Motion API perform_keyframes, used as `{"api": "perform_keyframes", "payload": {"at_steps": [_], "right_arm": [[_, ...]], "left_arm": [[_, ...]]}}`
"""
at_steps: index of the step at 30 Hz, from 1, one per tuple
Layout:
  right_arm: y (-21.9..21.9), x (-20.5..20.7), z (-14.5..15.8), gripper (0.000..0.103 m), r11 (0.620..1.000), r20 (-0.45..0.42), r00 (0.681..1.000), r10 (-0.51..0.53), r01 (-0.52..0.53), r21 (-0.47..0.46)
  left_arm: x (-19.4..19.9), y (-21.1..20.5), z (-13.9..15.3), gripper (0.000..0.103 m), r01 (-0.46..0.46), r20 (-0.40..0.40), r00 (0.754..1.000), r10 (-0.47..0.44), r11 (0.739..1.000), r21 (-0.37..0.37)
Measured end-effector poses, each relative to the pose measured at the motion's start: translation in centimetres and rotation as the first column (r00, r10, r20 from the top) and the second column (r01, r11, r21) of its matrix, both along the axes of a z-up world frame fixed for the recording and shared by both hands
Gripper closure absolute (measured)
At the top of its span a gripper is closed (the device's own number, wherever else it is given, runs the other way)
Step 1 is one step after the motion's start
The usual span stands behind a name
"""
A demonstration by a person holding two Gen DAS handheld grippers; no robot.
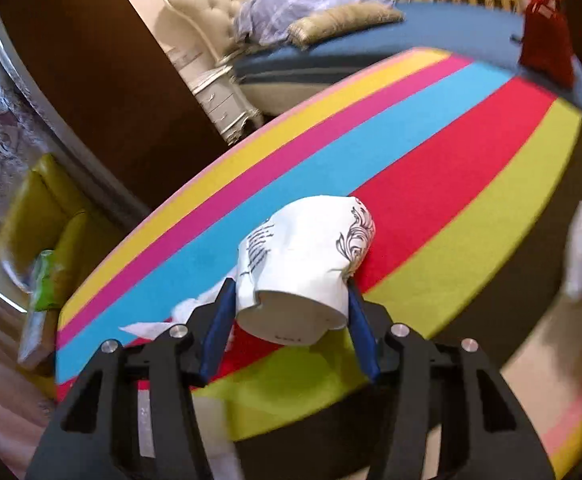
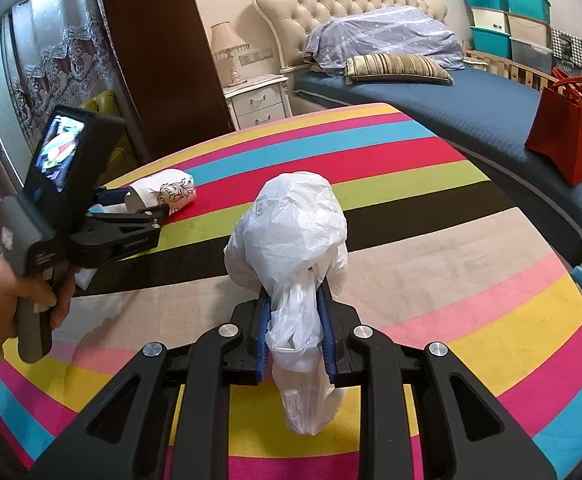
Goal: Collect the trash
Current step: 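Carry the paper cup and plastic bag from the table over the pink bin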
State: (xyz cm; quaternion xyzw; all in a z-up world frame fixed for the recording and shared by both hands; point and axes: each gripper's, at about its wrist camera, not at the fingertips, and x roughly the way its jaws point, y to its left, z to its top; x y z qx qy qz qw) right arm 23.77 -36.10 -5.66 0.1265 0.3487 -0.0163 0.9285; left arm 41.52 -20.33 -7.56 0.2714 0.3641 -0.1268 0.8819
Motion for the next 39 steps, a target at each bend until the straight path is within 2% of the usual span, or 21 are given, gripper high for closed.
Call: {"api": "perform_keyframes", "payload": {"at_steps": [5,9,13,15,18,22,26,31,35,39], "right_arm": [[0.1,0.0,-0.1,0.08,1.0,-0.001,1.0,-0.005,0.005,-0.009],[0.0,0.1,-0.2,0.08,1.0,-0.015,1.0,-0.014,0.014,-0.004],[0.2,0.2,-0.2,0.08,1.0,-0.022,1.0,-0.021,0.021,-0.005],[0.5,0.4,-0.2,0.08,1.0,-0.029,0.999,-0.015,0.014,-0.017],[1.3,0.5,0.0,0.08,0.999,-0.032,0.999,0.016,-0.017,-0.032],[2.2,-0.7,0.0,0.08,0.998,-0.031,0.998,0.049,-0.05,-0.025],[3.8,-2.7,0.5,0.08,0.994,-0.009,0.996,0.088,-0.089,-0.058],[5.7,-5.2,1.3,0.08,0.986,0.029,0.99,0.136,-0.133,-0.099],[7.1,-7.2,1.8,0.08,0.979,0.054,0.982,0.179,-0.172,-0.112],[8.8,-8.6,2.0,0.08,0.968,0.069,0.973,0.22,-0.209,-0.137]], "left_arm": [[-2.9,0.9,1.5,0.052,0.009,0.046,0.999,-0.005,0.995,-0.098],[-6.2,2.5,2.8,0.052,0.011,0.071,0.997,0.003,0.98,-0.199],[-9.6,4.5,3.4,0.052,0.009,0.039,0.999,0.003,0.95,-0.313],[-11.1,5.8,3.2,0.052,-0.006,-0.001,1.0,0.006,0.928,-0.372],[-13.6,7.3,3.0,0.052,-0.038,-0.028,0.999,0.028,0.908,-0.418],[-16.2,8.8,2.8,0.051,-0.053,-0.027,0.999,0.046,0.909,-0.413],[-18.2,10.4,2.3,0.051,-0.072,-0.038,0.997,0.061,0.91,-0.409],[-20.9,12.6,1.7,0.051,-0.1,-0.051,0.995,0.087,0.887,-0.45],[-22.7,13.9,1.8,0.051,-0.098,-0.027,0.995,0.097,0.883,-0.46],[-24.2,16.0,2.1,0.051,-0.103,-0.022,0.994,0.106,0.856,-0.507]]}}
